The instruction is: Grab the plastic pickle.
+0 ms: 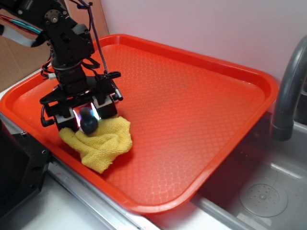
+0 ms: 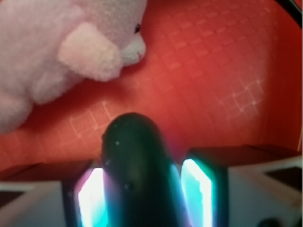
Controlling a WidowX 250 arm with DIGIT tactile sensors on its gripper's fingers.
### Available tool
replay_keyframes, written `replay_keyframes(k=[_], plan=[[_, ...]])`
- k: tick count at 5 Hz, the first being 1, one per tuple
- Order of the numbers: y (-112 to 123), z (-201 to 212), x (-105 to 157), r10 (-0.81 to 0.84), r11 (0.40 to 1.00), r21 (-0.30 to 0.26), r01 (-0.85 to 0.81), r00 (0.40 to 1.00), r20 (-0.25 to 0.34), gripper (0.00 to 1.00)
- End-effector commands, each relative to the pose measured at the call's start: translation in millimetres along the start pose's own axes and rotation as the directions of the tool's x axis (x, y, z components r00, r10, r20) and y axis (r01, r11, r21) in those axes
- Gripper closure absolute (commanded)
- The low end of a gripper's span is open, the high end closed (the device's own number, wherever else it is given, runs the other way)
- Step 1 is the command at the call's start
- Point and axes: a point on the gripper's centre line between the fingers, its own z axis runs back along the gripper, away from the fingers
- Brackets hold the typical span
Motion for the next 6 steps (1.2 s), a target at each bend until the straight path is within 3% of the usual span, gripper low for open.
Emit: replay_keyframes(k=[1,2,3,4,5,6], plan=[[-18.7,66.7,10.6,-0.414,0.900,-0.130,0.417,0.909,0.050,1.00],[-28.8,92.9,17.3,-0.624,0.772,-0.175,0.611,0.781,-0.030,1.00],[-36.5,113.8,16.1,-0.797,0.591,-0.172,0.788,0.604,0.031,1.00],[-33.9,138.5,16.9,-0.903,0.394,-0.218,0.893,0.420,0.088,1.00],[-27.6,154.3,17.7,-0.914,0.338,-0.218,0.916,0.374,0.155,1.00],[-25.6,154.1,23.1,-0.903,0.374,-0.247,0.894,0.412,0.123,1.00]])
